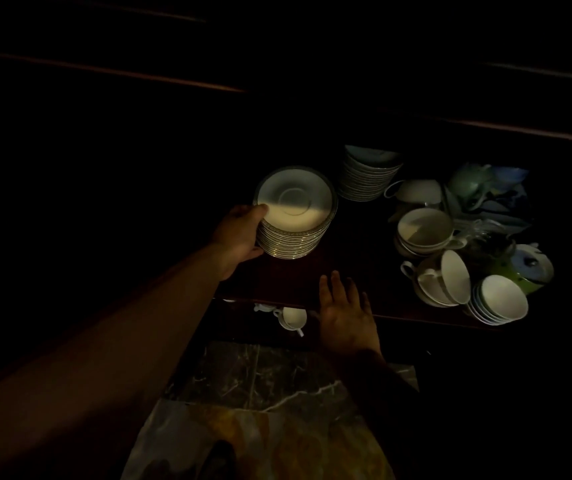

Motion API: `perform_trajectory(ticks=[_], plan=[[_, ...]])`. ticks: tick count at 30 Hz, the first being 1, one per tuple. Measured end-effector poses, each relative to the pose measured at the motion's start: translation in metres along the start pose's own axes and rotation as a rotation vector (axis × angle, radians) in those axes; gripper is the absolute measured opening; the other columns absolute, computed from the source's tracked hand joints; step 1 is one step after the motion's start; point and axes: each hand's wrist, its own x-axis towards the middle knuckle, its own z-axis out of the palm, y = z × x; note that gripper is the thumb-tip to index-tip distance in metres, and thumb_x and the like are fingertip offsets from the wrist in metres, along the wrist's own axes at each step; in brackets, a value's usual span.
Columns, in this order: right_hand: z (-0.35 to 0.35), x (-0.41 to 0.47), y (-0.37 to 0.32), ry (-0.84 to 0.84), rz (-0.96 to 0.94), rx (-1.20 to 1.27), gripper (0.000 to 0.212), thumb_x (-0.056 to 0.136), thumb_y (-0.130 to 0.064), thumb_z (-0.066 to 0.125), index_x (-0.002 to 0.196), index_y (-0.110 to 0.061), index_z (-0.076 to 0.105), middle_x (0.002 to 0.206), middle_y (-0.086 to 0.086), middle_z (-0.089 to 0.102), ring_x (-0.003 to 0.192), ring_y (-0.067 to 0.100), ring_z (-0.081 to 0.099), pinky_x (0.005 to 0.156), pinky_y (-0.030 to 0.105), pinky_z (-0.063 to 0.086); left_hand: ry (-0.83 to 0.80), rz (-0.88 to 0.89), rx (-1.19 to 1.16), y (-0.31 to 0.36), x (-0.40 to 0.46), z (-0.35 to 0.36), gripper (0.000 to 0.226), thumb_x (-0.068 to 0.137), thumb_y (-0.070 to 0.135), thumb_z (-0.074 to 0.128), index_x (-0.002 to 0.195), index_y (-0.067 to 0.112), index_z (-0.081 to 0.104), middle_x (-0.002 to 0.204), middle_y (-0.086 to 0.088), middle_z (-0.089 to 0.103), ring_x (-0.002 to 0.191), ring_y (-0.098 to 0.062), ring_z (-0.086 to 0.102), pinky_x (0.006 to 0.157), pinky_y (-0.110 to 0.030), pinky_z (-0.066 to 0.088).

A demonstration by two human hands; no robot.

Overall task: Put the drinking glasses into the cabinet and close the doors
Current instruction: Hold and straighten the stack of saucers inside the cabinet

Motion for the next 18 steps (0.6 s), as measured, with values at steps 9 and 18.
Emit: perform_trajectory(ticks=[9, 18], plan=[[-0.005, -0.012, 0.032, -0.005, 0.021, 0.058, 0.090, 0.094, -0.036, 0.057, 0.162, -0.016, 0.001, 0.170, 0.011, 0.000, 0.156, 0.034, 0.002, 0.124, 0.051, 0.012, 0.014, 0.013, 0.033, -0.005, 0.001, 0.041, 0.035, 0.095, 0.045, 0.055, 0.123, 0.023, 0.053, 0.133, -0.008, 0.056, 0.115, -0.031, 0.059, 0.091, -0.048, 0.056], [-0.001, -0.021, 0.055, 0.004, 0.046, 0.099, 0.087, 0.095, -0.040, 0.056, 0.162, -0.017, 0.006, 0.170, 0.010, 0.005, 0.155, 0.032, 0.005, 0.124, 0.049, 0.015, -0.018, 0.002, 0.009, -0.004, -0.004, 0.081, 0.039, 0.094, 0.046, 0.058, 0.126, 0.023, 0.053, 0.132, -0.006, 0.057, 0.116, -0.028, 0.059, 0.088, -0.045, 0.057]])
